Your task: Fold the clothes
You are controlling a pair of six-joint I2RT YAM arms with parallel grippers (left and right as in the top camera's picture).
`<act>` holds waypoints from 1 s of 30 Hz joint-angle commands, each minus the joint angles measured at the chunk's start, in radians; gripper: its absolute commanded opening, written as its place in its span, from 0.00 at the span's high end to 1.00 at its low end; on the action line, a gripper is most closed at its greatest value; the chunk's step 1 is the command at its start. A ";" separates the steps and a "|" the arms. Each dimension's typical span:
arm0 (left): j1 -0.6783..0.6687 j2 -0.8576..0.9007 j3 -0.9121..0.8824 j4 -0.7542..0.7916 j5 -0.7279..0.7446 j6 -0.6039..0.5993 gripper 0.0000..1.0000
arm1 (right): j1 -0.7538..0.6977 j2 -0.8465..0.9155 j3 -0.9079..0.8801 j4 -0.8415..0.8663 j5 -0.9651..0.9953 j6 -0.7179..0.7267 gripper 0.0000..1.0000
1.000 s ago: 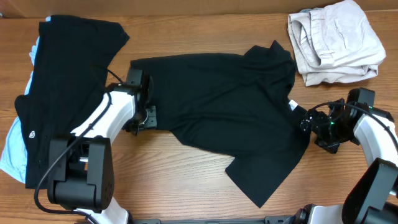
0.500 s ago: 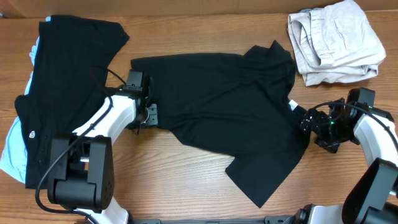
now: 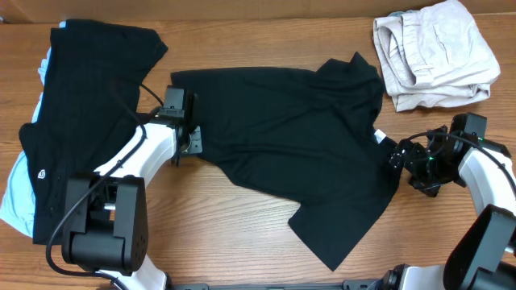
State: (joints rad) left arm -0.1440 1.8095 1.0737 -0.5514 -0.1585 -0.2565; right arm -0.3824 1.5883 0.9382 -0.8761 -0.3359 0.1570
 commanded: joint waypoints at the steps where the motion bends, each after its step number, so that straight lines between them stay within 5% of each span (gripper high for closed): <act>1: -0.008 0.002 0.008 0.033 0.010 -0.006 0.77 | 0.004 -0.025 0.025 0.003 0.001 -0.005 0.09; 4: -0.008 0.003 -0.002 0.058 0.030 -0.006 0.71 | 0.004 -0.025 0.025 0.003 0.001 -0.005 0.09; 9: -0.016 0.013 -0.012 0.082 0.029 0.003 0.39 | 0.004 -0.025 0.025 0.003 0.001 -0.005 0.09; 13: -0.016 0.037 -0.012 0.095 0.029 0.002 0.35 | 0.004 -0.025 0.025 0.003 0.001 -0.005 0.09; 25: -0.015 0.101 -0.011 0.179 0.029 0.001 0.56 | 0.004 -0.025 0.025 0.003 0.002 -0.005 0.09; 30: -0.015 0.101 -0.011 0.218 0.029 0.001 0.95 | 0.004 -0.025 0.025 0.005 0.002 -0.005 0.09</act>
State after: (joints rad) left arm -0.1566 1.8851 1.0725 -0.3450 -0.1249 -0.2615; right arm -0.3828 1.5883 0.9386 -0.8761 -0.3359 0.1570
